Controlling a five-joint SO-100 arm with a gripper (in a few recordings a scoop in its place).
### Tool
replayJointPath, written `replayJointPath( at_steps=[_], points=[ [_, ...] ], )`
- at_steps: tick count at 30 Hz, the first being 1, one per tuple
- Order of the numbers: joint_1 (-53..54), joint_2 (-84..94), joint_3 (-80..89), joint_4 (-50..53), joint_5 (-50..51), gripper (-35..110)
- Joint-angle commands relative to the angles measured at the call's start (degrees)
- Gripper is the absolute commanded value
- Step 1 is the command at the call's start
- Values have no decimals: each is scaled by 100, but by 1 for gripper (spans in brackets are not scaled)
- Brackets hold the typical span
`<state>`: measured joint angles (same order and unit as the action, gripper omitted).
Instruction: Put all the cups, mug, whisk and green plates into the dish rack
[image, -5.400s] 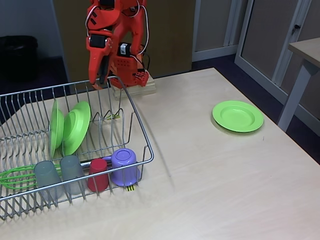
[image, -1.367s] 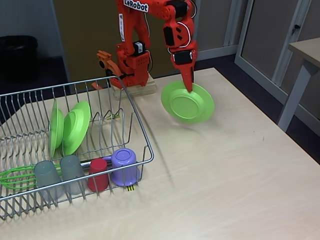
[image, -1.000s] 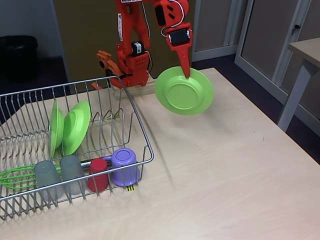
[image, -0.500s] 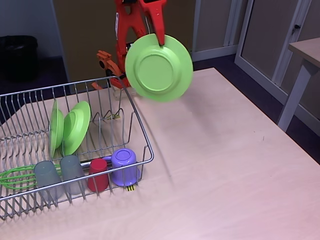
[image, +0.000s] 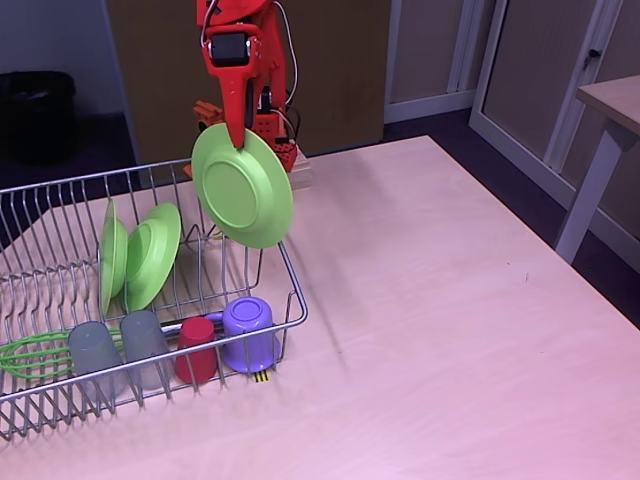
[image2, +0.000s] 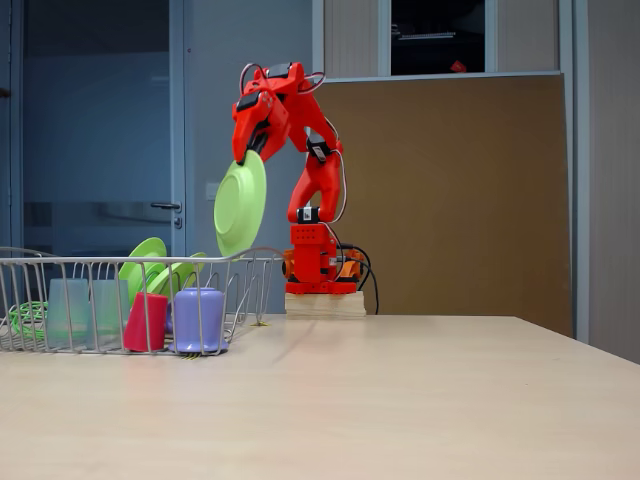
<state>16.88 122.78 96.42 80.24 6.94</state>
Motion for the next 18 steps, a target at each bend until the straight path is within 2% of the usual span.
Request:
replayJointPath(
  at_steps=[1, 18],
  points=[
    [255, 316, 229, -123, -88, 0],
    [1028, 598, 1389, -747, -501, 0]
  ],
)
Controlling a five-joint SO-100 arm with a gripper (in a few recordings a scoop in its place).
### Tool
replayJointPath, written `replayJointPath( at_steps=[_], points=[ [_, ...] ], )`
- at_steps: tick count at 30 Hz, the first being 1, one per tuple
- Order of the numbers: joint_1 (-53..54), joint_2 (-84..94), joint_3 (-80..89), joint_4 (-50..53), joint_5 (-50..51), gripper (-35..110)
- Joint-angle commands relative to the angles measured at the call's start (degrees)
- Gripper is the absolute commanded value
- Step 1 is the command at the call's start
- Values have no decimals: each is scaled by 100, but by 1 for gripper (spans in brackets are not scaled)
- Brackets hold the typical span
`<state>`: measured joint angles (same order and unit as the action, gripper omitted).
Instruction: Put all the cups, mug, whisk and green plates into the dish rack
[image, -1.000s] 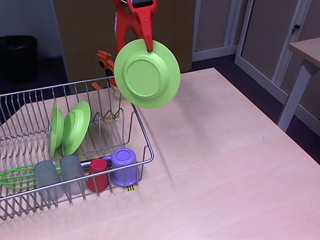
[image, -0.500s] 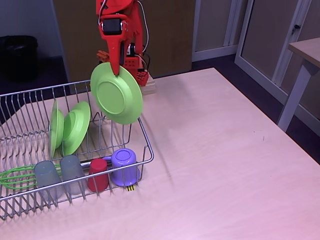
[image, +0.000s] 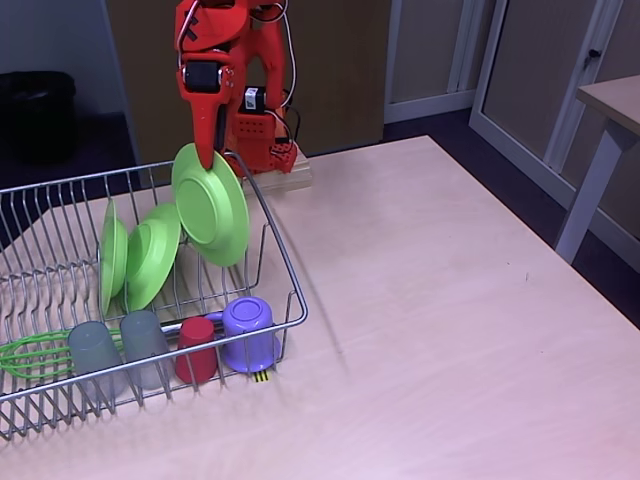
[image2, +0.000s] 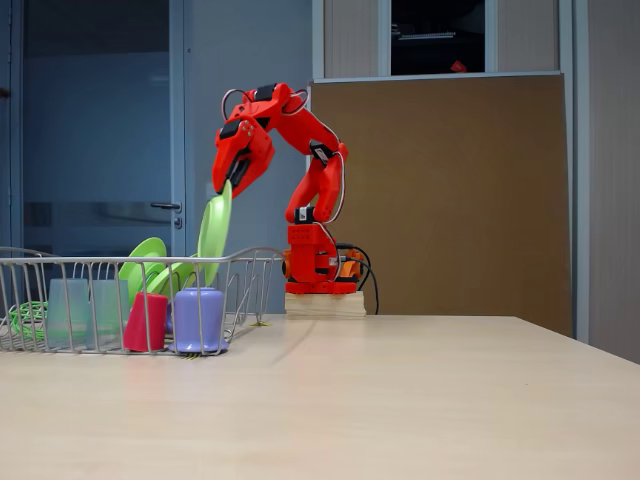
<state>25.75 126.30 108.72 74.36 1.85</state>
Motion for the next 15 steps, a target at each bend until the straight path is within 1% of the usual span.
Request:
replayJointPath(
  at_steps=[1, 5, 15],
  points=[
    [167, 264, 255, -202, 26, 0],
    [211, 431, 721, -439, 176, 0],
    [229, 1345, 2338, -1046, 949, 0]
  ],
)
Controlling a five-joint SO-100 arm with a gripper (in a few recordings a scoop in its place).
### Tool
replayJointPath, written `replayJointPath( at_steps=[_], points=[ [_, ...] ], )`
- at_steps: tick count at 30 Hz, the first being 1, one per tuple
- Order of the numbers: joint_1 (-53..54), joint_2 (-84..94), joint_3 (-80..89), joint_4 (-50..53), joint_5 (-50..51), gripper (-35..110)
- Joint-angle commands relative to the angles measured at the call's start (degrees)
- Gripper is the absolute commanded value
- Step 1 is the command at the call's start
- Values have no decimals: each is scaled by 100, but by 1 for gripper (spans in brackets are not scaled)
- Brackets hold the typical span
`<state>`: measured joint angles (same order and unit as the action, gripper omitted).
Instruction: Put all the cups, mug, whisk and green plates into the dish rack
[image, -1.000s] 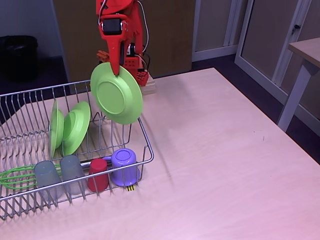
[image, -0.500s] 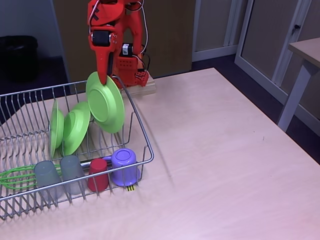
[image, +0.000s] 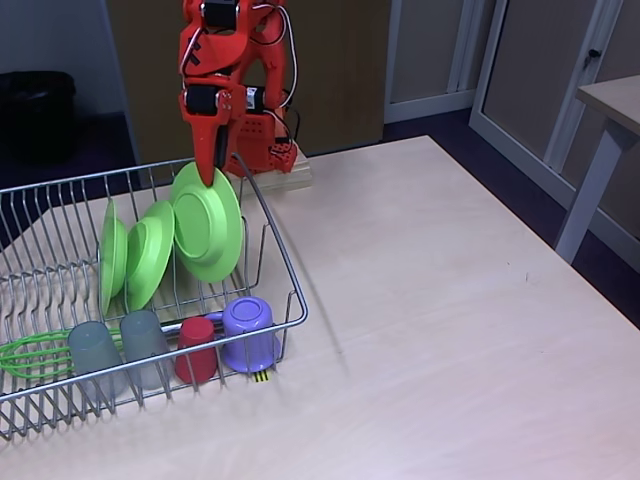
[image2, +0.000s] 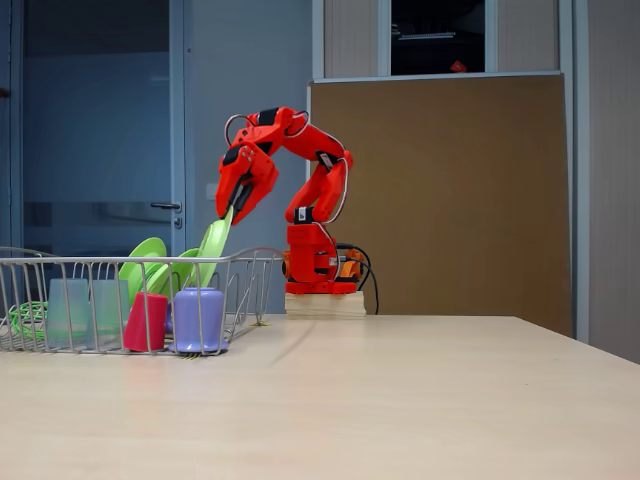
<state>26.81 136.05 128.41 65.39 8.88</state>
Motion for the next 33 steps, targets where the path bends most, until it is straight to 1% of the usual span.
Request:
replayJointPath(
  at_steps=[1, 6, 12, 16, 20, 27, 33],
  points=[
    [132, 466, 545, -211, 299, 0],
    [255, 800, 1239, -545, 404, 0],
    [360, 888, 1644, -984, 18, 1],
    [334, 861, 1644, -958, -448, 11],
    [246, 879, 1635, -905, -554, 16],
    [-62, 1072, 1521, -817, -536, 19],
    [-703, 1564, 1327, -677, -545, 20]
  ],
)
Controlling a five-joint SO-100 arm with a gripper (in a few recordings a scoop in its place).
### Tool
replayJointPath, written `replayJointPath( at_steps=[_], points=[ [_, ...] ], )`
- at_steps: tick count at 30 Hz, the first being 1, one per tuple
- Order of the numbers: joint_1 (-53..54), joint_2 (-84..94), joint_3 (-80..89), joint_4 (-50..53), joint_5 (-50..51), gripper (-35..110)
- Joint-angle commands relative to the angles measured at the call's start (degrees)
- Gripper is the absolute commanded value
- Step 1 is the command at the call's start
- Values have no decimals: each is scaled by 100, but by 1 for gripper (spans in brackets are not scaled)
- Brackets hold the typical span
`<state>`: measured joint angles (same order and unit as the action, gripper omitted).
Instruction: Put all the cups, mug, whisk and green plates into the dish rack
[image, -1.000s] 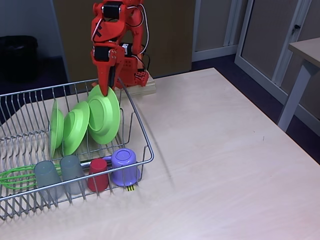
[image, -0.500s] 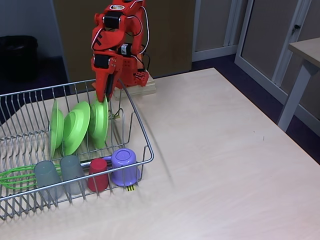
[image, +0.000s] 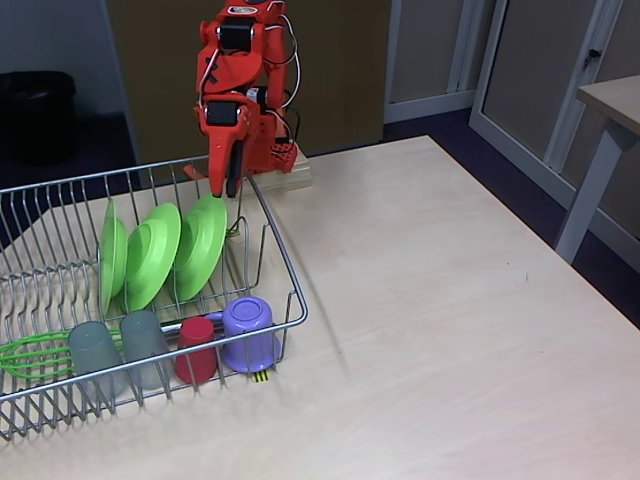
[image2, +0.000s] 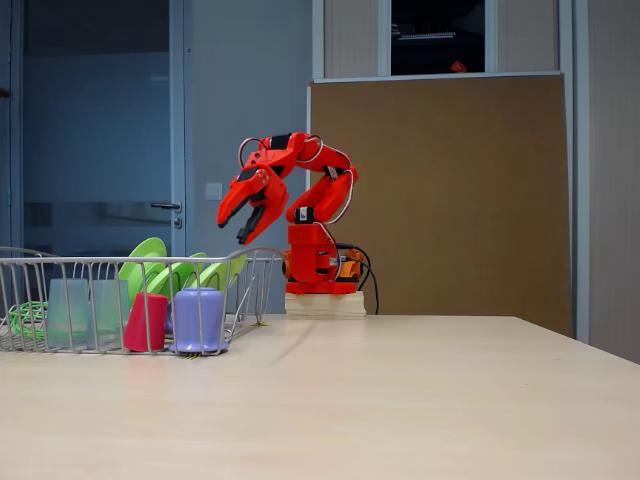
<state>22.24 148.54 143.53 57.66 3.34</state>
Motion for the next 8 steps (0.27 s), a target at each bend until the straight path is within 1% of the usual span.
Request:
replayJointPath(
  at_steps=[1, 8],
  points=[
    [-369, 396, -176, 88, -9, 20],
    [-1230, 861, 185, 26, -18, 27]
  ],
)
